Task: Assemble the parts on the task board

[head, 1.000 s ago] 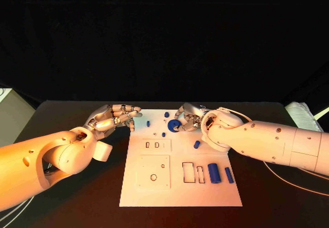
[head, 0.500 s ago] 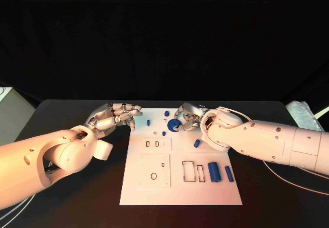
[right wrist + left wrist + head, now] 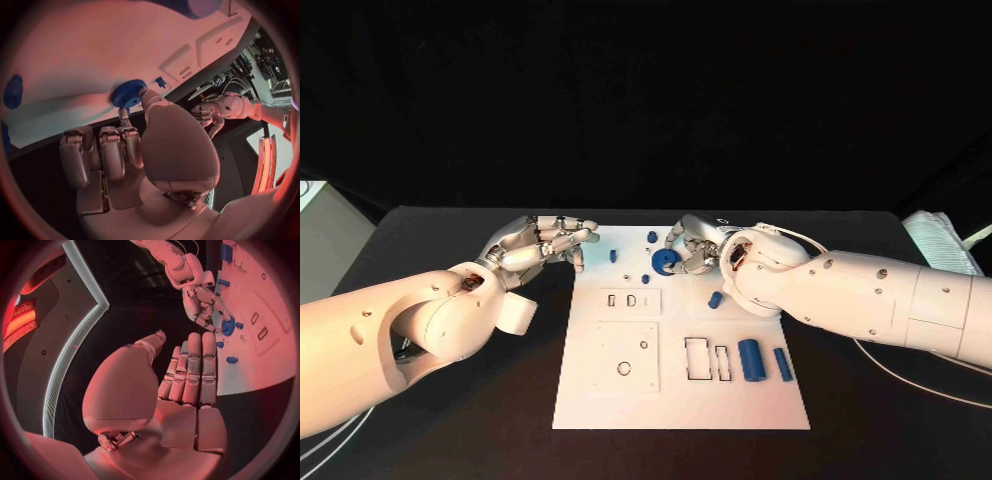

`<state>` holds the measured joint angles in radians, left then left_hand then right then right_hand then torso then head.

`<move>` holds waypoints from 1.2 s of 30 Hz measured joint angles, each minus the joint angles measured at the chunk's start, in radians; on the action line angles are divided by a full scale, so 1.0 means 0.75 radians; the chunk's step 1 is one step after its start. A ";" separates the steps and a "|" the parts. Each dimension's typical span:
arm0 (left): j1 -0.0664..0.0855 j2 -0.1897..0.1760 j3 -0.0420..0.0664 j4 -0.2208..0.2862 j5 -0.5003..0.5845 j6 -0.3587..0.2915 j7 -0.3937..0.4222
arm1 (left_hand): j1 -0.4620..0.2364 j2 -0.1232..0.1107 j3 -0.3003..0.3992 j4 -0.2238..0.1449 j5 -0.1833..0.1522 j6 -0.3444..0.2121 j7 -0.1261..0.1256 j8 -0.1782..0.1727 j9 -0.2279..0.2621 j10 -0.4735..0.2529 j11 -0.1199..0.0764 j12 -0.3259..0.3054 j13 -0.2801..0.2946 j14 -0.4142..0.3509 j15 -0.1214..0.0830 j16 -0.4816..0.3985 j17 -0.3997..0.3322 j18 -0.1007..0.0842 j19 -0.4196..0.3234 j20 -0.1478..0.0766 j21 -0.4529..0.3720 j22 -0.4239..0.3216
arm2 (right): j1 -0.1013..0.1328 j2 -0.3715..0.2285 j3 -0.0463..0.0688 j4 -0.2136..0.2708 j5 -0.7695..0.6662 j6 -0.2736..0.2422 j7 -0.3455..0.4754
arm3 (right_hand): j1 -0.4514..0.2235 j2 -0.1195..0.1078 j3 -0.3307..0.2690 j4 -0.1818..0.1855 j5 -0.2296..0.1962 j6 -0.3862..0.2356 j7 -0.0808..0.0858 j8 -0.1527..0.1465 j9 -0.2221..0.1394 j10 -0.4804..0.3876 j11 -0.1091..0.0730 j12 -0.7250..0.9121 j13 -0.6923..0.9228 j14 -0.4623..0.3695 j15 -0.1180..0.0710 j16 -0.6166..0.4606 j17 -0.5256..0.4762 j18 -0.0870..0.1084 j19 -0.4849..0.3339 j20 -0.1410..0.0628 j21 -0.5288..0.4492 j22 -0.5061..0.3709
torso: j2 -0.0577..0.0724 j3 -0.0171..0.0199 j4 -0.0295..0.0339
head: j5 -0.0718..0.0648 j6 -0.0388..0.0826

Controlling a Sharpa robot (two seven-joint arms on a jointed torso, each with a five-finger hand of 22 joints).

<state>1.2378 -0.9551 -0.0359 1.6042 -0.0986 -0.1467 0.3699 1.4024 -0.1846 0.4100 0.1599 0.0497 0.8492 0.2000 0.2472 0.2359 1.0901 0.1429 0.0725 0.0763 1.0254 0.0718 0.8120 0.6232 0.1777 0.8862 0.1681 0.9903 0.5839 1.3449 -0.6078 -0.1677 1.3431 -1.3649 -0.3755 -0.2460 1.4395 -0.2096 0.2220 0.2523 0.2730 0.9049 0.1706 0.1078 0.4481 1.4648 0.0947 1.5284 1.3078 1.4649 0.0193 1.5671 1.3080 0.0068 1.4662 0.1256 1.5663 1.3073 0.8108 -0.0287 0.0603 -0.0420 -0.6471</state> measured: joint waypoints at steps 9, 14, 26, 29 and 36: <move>0.000 -0.001 0.000 0.000 0.000 0.001 -0.004 | 0.000 0.000 0.000 0.000 0.000 0.000 0.000 0.000 0.000 0.000 0.000 0.000 0.000 0.000 0.000 0.000 0.000 0.000 0.000 0.000 0.000 0.001 | -0.004 -0.005 -0.002 0.018 -0.103 -0.011 -0.002 | 0.026 -0.001 0.023 -0.009 0.000 0.012 -0.002 0.016 0.006 0.002 -0.002 0.005 0.000 0.000 0.000 0.000 0.000 0.000 0.000 0.000 0.000 0.001 | -0.002 0.0001 -0.0017 | 0.002 -0.001; 0.000 -0.002 0.000 0.001 0.000 0.002 -0.006 | -0.001 0.001 0.000 0.000 0.000 0.000 0.000 -0.003 0.000 0.000 0.000 0.000 0.000 0.000 0.000 0.000 -0.001 0.000 0.000 0.000 0.000 0.001 | -0.005 -0.004 -0.003 0.019 -0.140 -0.018 -0.004 | 0.026 -0.002 0.036 -0.007 0.006 0.026 -0.007 0.016 0.004 0.005 -0.005 0.005 0.000 0.000 0.000 0.000 0.000 0.000 0.000 0.000 0.000 0.001 | -0.002 0.0001 -0.0012 | 0.001 0.001; 0.000 -0.005 0.000 0.002 0.000 0.004 -0.012 | -0.005 0.005 0.000 0.000 0.000 0.000 0.000 -0.006 0.001 0.000 0.000 0.000 0.000 0.000 0.000 0.000 -0.001 0.000 0.000 0.000 0.000 0.001 | -0.005 -0.003 -0.003 0.017 -0.167 -0.018 -0.007 | 0.025 -0.001 0.067 0.002 0.011 0.044 -0.016 0.025 0.006 0.000 -0.009 0.005 0.000 0.000 -0.009 0.000 0.000 0.000 -0.001 -0.009 0.000 0.001 | -0.001 0.0010 -0.0026 | -0.002 0.003; 0.000 -0.005 0.000 0.003 0.000 0.005 -0.013 | -0.005 0.005 0.000 0.000 0.000 0.000 0.000 -0.006 0.001 0.000 0.000 0.000 0.000 0.000 0.000 0.000 -0.001 0.000 0.000 0.000 0.000 0.001 | -0.005 -0.004 -0.002 0.016 -0.165 -0.014 -0.007 | 0.016 0.007 0.071 0.006 0.014 0.047 -0.013 0.025 0.006 0.005 -0.014 0.005 0.000 0.000 -0.009 0.000 0.000 0.000 -0.001 -0.009 0.000 0.001 | -0.001 0.0010 -0.0023 | -0.003 0.001; 0.000 -0.006 0.000 0.004 0.000 0.005 -0.017 | -0.005 0.005 0.000 0.000 0.000 0.000 0.000 -0.006 0.001 0.000 0.000 0.000 0.000 0.000 0.000 0.000 -0.001 0.000 0.000 0.000 0.000 0.001 | -0.002 -0.003 0.000 0.009 -0.153 0.005 -0.007 | -0.016 -0.024 0.093 0.017 0.073 0.050 -0.011 0.024 0.005 0.000 -0.019 0.005 0.000 0.000 -0.009 0.000 0.000 0.000 0.003 -0.012 0.000 0.001 | 0.000 0.0010 -0.0010 | -0.004 -0.004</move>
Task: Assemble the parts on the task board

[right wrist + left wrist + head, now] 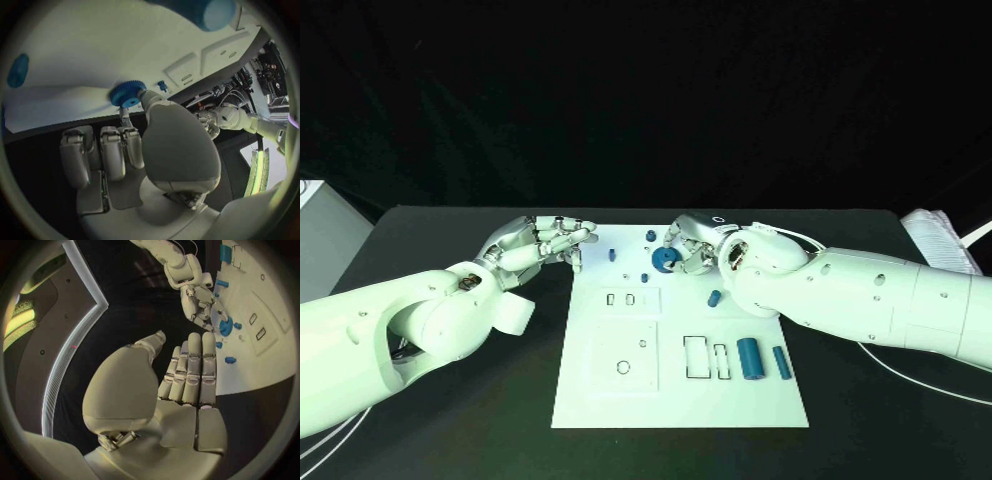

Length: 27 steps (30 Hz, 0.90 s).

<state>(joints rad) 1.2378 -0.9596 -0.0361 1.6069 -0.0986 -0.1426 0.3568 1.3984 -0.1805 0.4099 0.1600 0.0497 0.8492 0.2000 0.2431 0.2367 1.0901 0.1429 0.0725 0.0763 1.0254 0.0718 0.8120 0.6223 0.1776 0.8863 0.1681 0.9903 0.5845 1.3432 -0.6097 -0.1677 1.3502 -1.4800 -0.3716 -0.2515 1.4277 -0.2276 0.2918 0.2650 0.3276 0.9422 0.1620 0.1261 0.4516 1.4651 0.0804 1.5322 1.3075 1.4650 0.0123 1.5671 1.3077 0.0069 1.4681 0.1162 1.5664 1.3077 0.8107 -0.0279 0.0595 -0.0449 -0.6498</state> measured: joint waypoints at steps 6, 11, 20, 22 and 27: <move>0.000 0.000 0.000 0.000 0.000 0.000 -0.004 | 0.000 0.000 0.000 0.000 0.000 -0.003 0.003 0.000 0.000 0.000 0.000 0.000 0.000 0.000 0.000 0.000 0.000 0.000 0.000 0.000 0.000 0.000 | 0.002 0.002 0.001 -0.003 0.010 0.015 0.000 | -0.014 -0.014 0.004 -0.003 0.010 -0.017 0.001 -0.001 -0.005 0.000 0.000 0.000 0.000 0.000 0.000 0.000 0.000 0.000 0.000 0.000 0.000 0.000 | -0.001 -0.0001 0.0000 | 0.000 -0.003; 0.000 -0.001 0.000 0.001 0.000 0.000 -0.006 | 0.000 0.000 0.000 0.000 0.000 -0.005 0.005 0.000 0.000 0.000 0.000 0.000 0.000 0.000 0.000 0.000 0.000 0.000 0.000 0.000 0.000 0.000 | 0.003 0.002 0.002 -0.003 0.013 0.025 0.000 | -0.019 -0.019 0.004 -0.003 0.015 -0.024 0.004 -0.006 -0.008 0.000 0.000 0.000 0.000 0.000 0.000 0.000 0.000 0.000 0.000 0.000 0.000 0.000 | -0.001 -0.0008 -0.0008 | 0.000 -0.005; 0.000 -0.002 0.000 0.002 0.000 0.000 -0.009 | -0.005 0.005 0.000 0.000 0.000 -0.005 0.005 0.000 0.000 0.000 0.000 0.000 0.000 0.000 0.000 0.000 -0.001 0.000 0.000 0.000 0.000 0.000 | 0.003 0.002 0.002 -0.004 0.014 0.029 0.000 | -0.019 -0.019 0.067 -0.018 0.082 -0.013 -0.004 -0.002 -0.008 0.000 0.000 0.000 0.000 0.000 0.000 0.000 0.000 0.000 0.000 0.000 0.000 0.000 | -0.002 -0.0009 -0.0004 | -0.001 -0.005; 0.000 -0.002 0.000 0.002 0.000 0.000 -0.010 | -0.005 0.005 0.000 0.000 0.000 -0.005 0.005 0.000 0.000 0.000 0.000 0.000 0.000 0.000 0.000 0.000 -0.001 0.000 0.000 0.000 0.000 0.000 | 0.003 0.002 0.001 -0.003 0.014 0.027 0.000 | -0.019 -0.020 0.086 -0.019 0.101 -0.004 -0.004 0.002 -0.009 0.000 0.000 0.000 0.000 0.000 0.000 0.000 0.000 0.000 0.000 0.000 0.000 0.000 | -0.002 -0.0009 -0.0003 | -0.001 -0.004; 0.000 -0.002 0.000 0.001 0.000 0.000 -0.011 | -0.005 0.005 0.000 0.000 0.000 -0.005 0.005 0.000 0.000 0.000 0.000 0.000 0.000 0.000 0.000 0.000 -0.001 0.000 0.000 0.000 0.000 0.000 | 0.001 0.002 0.000 -0.002 0.017 0.014 0.000 | -0.034 -0.020 0.107 -0.026 0.119 0.004 -0.008 0.008 -0.008 0.000 0.000 0.000 0.000 0.005 -0.005 0.000 0.000 0.000 -0.005 -0.005 0.000 0.000 | -0.002 -0.0009 -0.0004 | -0.001 0.000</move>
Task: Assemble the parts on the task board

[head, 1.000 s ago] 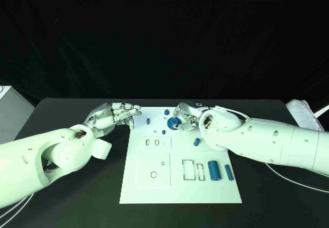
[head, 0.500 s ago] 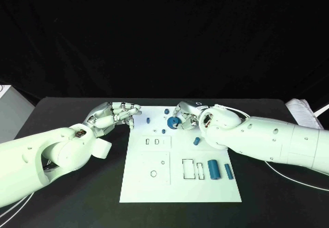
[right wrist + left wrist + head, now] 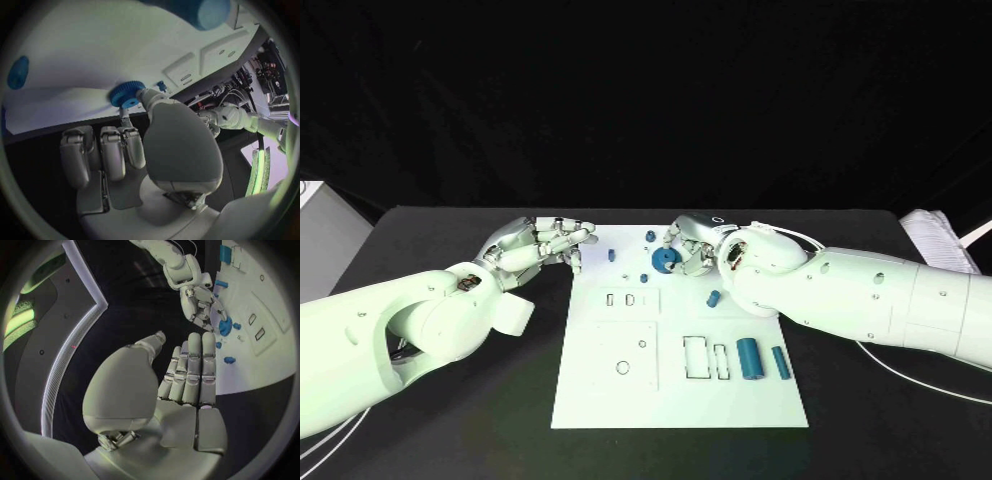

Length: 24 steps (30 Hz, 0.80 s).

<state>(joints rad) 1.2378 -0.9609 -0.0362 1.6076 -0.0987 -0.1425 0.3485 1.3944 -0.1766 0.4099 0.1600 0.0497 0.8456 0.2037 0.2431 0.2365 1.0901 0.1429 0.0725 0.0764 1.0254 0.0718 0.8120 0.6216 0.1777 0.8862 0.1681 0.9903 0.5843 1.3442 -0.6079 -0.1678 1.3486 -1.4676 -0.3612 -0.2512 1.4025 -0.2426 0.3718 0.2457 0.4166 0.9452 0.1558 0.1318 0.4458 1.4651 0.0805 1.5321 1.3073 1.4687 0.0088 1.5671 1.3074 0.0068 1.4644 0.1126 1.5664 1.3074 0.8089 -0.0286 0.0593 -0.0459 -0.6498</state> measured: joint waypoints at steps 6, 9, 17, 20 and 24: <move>0.000 0.000 0.000 -0.001 0.000 0.000 -0.001 | 0.000 0.000 0.004 0.004 0.000 0.000 0.000 0.000 0.001 0.000 0.000 0.000 0.000 0.000 0.000 0.000 0.000 0.000 0.000 0.000 0.000 0.000 | -0.003 -0.002 -0.003 0.004 0.002 -0.025 0.000 | 0.000 0.000 0.009 -0.001 0.005 0.005 0.004 0.000 0.003 0.000 0.000 0.000 0.001 0.000 0.000 0.000 0.000 0.000 0.000 0.000 0.000 0.000 | 0.000 0.0001 0.0000 | -0.002 0.003; 0.000 0.001 0.000 -0.001 0.000 0.000 -0.002 | 0.000 0.000 0.004 0.004 0.000 0.000 0.000 0.000 0.001 0.000 0.000 0.000 0.000 0.000 0.000 0.000 0.000 0.000 0.000 0.000 0.000 0.000 | -0.005 -0.004 -0.004 0.009 0.002 -0.043 -0.001 | 0.000 0.000 0.009 -0.002 0.005 0.006 0.003 0.000 0.008 0.000 0.000 0.000 0.001 0.000 0.000 0.000 0.000 0.000 0.000 0.000 0.000 0.000 | 0.000 0.0001 0.0004 | -0.002 0.004; 0.000 0.003 0.000 -0.005 0.000 0.000 -0.002 | 0.000 0.000 0.004 0.004 0.000 0.000 0.000 0.000 0.001 0.000 0.000 0.000 0.000 0.000 0.000 0.000 0.000 0.000 0.000 0.000 0.000 0.000 | -0.008 -0.021 -0.005 0.036 -0.006 -0.086 -0.015 | -0.007 -0.007 0.016 -0.002 -0.009 0.008 0.002 0.006 0.007 0.000 0.000 0.000 0.001 0.000 0.000 0.000 0.000 0.000 0.000 0.000 0.000 0.001 | -0.001 0.0001 0.0010 | -0.007 0.004; 0.000 0.003 0.000 -0.006 0.000 0.001 -0.002 | 0.000 0.000 0.004 0.004 0.000 0.000 0.000 0.000 0.001 0.000 0.000 0.000 0.000 0.000 0.000 0.000 0.000 0.000 0.000 0.000 0.000 0.000 | -0.008 -0.027 -0.002 0.050 -0.009 -0.099 -0.019 | -0.014 -0.014 0.016 -0.002 -0.009 0.008 0.001 0.006 0.007 0.000 0.000 0.000 0.001 -0.004 -0.004 0.000 0.000 0.000 0.000 0.000 0.000 0.001 | -0.002 0.0000 0.0004 | -0.008 0.006; 0.000 0.004 0.000 -0.007 0.000 0.002 -0.003 | 0.000 0.000 0.004 0.004 0.000 0.000 0.000 0.000 0.001 0.000 0.000 0.000 0.000 0.000 0.000 0.000 0.000 0.000 0.000 0.000 0.000 0.000 | -0.007 -0.036 0.001 0.064 -0.015 -0.115 -0.026 | -0.014 -0.013 0.016 -0.002 -0.009 0.008 0.001 0.006 0.007 0.000 0.000 0.000 0.001 -0.005 -0.005 0.000 0.000 0.000 0.000 0.000 0.000 0.001 | -0.001 0.0000 -0.0004 | -0.008 0.009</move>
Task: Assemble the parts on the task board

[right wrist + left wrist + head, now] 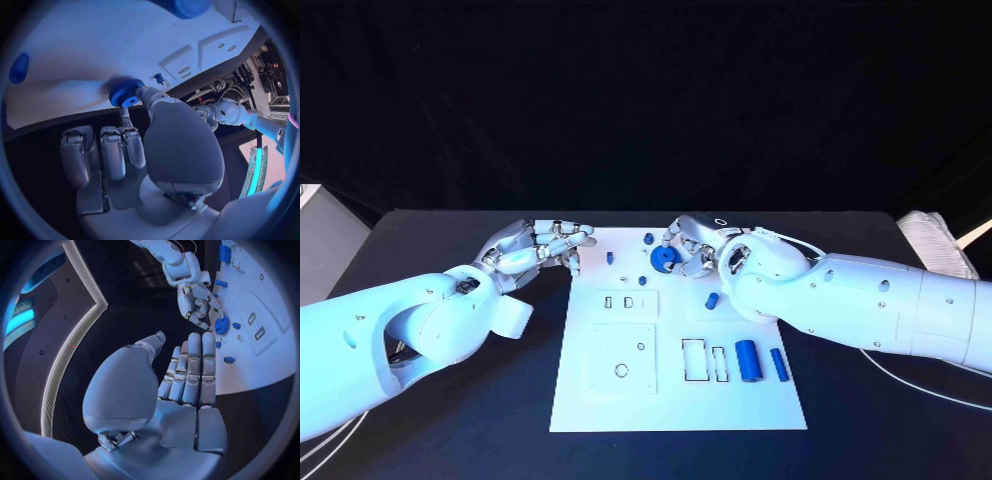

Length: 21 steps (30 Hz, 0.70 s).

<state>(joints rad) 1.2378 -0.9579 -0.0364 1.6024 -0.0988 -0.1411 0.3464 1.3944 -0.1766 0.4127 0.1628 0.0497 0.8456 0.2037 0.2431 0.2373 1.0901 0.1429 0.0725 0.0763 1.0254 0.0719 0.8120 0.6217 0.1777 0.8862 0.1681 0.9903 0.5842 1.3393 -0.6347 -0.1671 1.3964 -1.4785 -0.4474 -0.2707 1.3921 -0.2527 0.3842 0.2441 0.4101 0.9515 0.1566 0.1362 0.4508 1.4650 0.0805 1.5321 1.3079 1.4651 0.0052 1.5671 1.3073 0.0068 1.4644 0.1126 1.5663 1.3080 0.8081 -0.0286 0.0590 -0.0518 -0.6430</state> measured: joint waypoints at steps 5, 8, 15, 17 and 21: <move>0.000 0.000 0.000 -0.001 0.000 0.001 -0.001 | 0.000 0.000 0.000 0.000 0.000 0.000 0.000 0.000 0.000 0.000 0.000 0.000 0.000 0.000 0.000 0.000 0.000 0.000 0.000 0.000 0.000 0.000 | 0.007 -0.016 0.004 0.017 -0.010 -0.018 -0.013 | -0.005 0.005 0.000 0.000 -0.005 0.000 0.000 0.000 -0.001 0.000 0.000 0.000 0.000 0.000 0.000 0.000 0.000 0.000 0.000 0.000 0.000 0.000 | 0.000 0.0000 -0.0006 | 0.000 0.004; 0.000 0.000 0.000 -0.001 0.000 0.002 -0.001 | 0.000 0.000 0.000 0.000 0.000 0.000 0.000 0.000 0.000 0.000 0.000 0.000 0.000 0.000 0.000 0.000 0.000 0.000 0.000 0.000 0.000 0.000 | 0.014 -0.025 0.008 0.033 -0.014 -0.027 -0.018 | -0.009 0.002 0.000 0.000 -0.005 0.000 0.000 -0.001 -0.001 0.000 0.000 0.000 0.000 0.000 0.000 0.000 0.001 0.000 0.000 0.000 0.000 0.000 | 0.000 -0.0004 -0.0005 | -0.001 0.006; 0.000 0.001 0.000 -0.003 0.000 0.003 -0.002 | 0.000 0.000 0.000 0.000 0.000 0.000 0.000 0.000 0.000 0.000 0.000 0.000 0.000 0.000 0.000 0.000 -0.001 0.000 -0.003 0.003 0.000 0.000 | 0.020 -0.007 0.013 0.048 -0.018 -0.041 -0.023 | -0.012 -0.001 0.000 0.000 -0.005 0.000 0.000 -0.001 -0.001 0.000 0.000 0.000 0.000 0.000 0.000 0.000 0.001 0.000 0.000 0.000 0.000 0.000 | 0.001 -0.0009 0.0010 | 0.000 0.011; 0.000 0.002 0.000 -0.003 -0.001 0.004 -0.002 | 0.000 0.000 0.000 0.000 0.000 0.000 0.000 0.000 0.001 0.000 0.000 0.000 0.000 0.000 0.000 0.000 -0.001 0.000 -0.005 0.005 0.000 0.000 | 0.021 0.006 0.014 0.042 -0.018 -0.042 -0.023 | -0.012 -0.002 0.000 0.000 -0.005 0.000 0.000 -0.001 -0.001 0.000 0.000 0.000 0.000 0.000 0.000 0.000 0.001 0.000 0.000 0.000 0.000 0.000 | 0.001 -0.0017 0.0017 | 0.000 0.012; 0.000 0.002 0.000 -0.001 -0.001 0.004 -0.003 | 0.000 0.000 0.000 0.000 0.000 0.000 0.000 0.000 0.001 0.000 0.000 0.000 0.000 0.000 0.000 0.000 -0.001 0.000 -0.005 0.005 0.000 0.000 | 0.022 0.039 0.015 0.012 -0.019 -0.044 -0.023 | -0.012 -0.002 0.000 0.000 -0.005 0.000 0.000 -0.001 -0.002 0.000 0.000 0.005 0.000 0.000 0.000 0.000 0.001 0.000 0.000 0.000 0.000 0.000 | 0.002 -0.0022 0.0026 | -0.001 0.013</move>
<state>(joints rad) 1.2378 -0.9567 -0.0365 1.6013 -0.0992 -0.1382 0.3444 1.3944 -0.1766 0.4127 0.1627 0.0497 0.8456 0.2036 0.2431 0.2381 1.0901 0.1429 0.0725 0.0763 1.0254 0.0718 0.8120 0.6208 0.1777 0.8826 0.1718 0.9903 0.5841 1.3557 -0.6057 -0.1561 1.4056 -1.4924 -0.4801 -0.2883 1.3830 -0.2540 0.3840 0.2443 0.4061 0.9513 0.1565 0.1354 0.4494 1.4650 0.0805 1.5362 1.3077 1.4651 0.0053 1.5671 1.3080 0.0069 1.4644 0.1127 1.5663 1.3077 0.8098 -0.0302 0.0609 -0.0523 -0.6336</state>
